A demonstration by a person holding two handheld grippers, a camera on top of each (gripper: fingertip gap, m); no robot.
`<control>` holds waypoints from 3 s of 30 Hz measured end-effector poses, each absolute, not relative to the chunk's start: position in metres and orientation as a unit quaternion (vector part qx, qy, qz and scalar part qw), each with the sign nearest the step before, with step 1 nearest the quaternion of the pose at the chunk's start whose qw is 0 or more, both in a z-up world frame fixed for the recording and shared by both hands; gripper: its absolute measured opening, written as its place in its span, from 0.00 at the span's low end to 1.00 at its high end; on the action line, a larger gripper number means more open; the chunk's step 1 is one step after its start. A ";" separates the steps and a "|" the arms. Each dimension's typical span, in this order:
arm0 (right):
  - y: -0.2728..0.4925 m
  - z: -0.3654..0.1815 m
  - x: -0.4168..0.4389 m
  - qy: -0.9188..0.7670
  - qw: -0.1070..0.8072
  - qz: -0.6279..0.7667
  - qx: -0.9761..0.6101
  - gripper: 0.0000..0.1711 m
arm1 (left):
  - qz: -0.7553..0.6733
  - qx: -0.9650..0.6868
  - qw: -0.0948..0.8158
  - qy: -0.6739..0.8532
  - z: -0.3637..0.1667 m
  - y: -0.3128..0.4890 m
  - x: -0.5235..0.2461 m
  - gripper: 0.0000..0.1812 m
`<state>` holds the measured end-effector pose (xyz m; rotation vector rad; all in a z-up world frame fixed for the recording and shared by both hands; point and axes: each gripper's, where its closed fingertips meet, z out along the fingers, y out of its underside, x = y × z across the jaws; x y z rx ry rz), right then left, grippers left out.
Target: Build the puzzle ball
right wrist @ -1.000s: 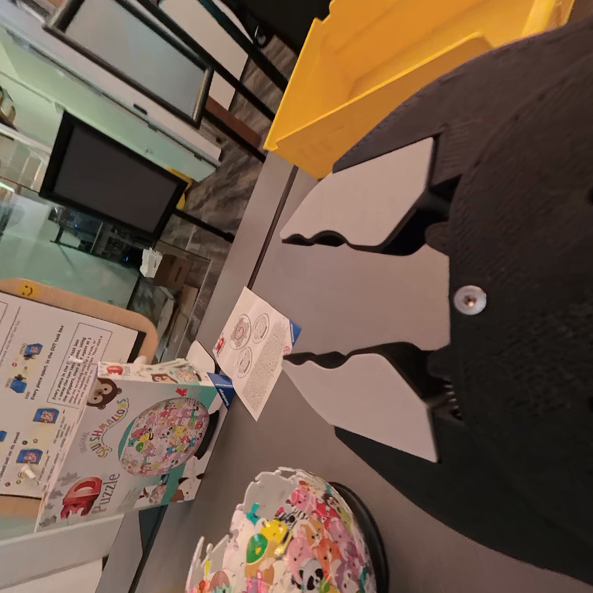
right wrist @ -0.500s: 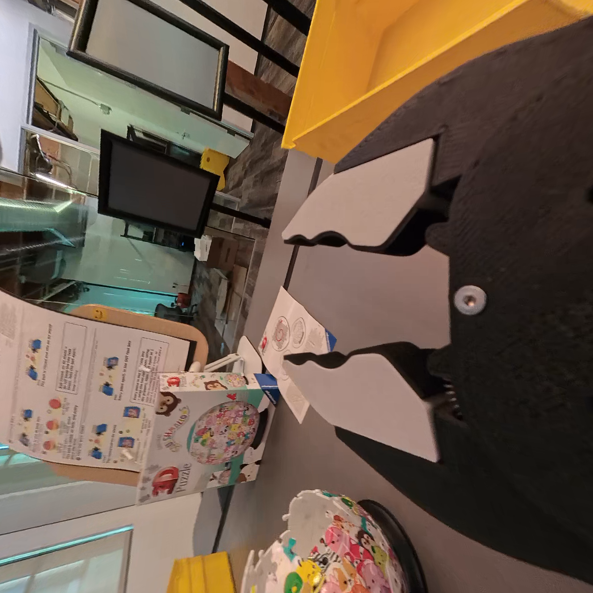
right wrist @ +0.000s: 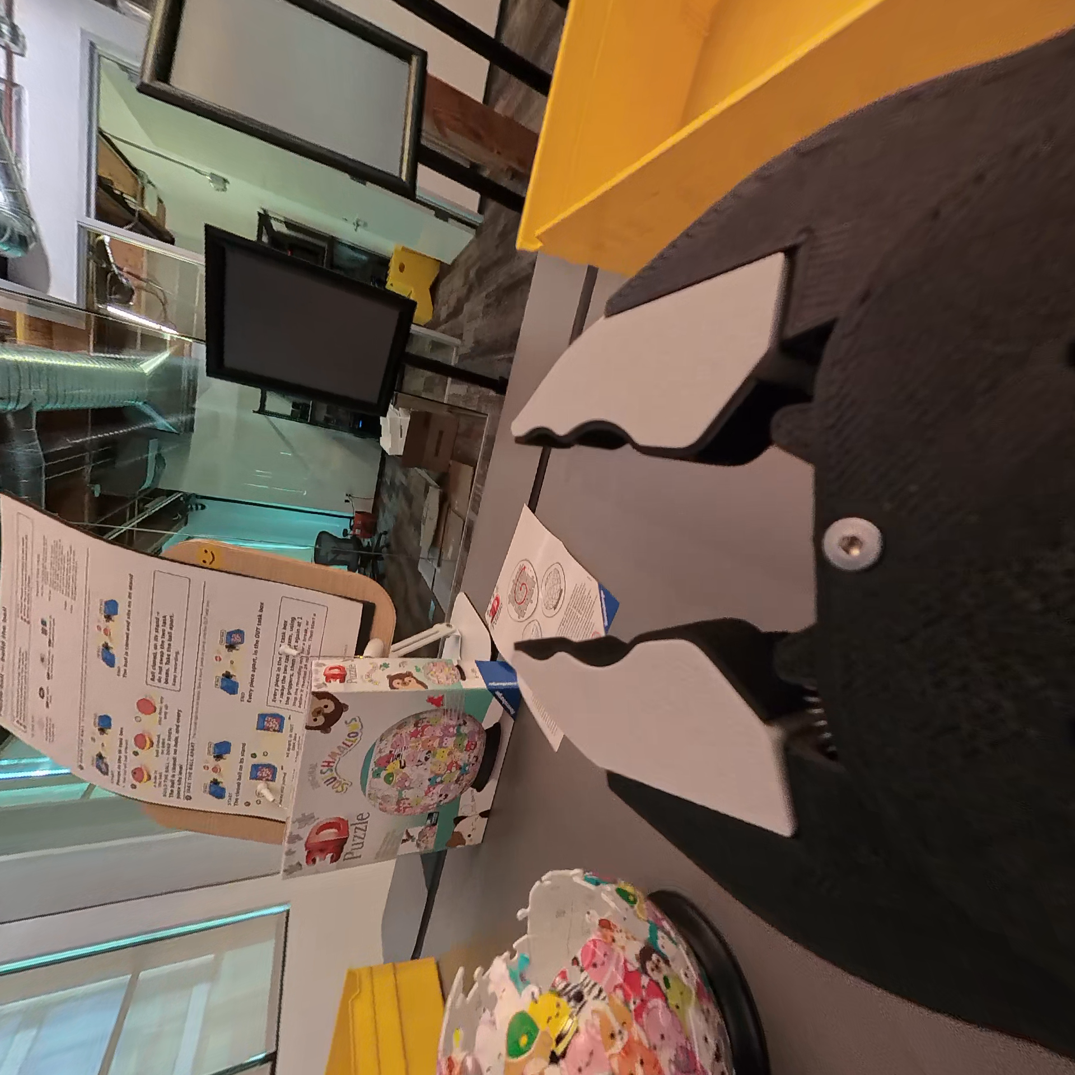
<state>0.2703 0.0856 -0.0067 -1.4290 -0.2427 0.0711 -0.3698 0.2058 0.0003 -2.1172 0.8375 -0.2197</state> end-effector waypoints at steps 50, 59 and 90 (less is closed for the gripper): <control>0.079 -0.007 0.289 -0.063 0.765 0.056 -0.639 0.36 | 0.003 -0.856 0.160 0.492 -0.095 0.204 -0.402 0.15; 0.076 -0.009 0.261 -0.115 0.751 0.046 -0.648 0.35 | -0.095 -0.750 0.328 0.567 0.007 0.106 -0.227 0.15; 0.063 -0.030 0.184 -0.174 0.669 0.244 -0.680 0.35 | -0.138 -0.911 0.192 0.339 -0.133 0.079 -0.144 0.26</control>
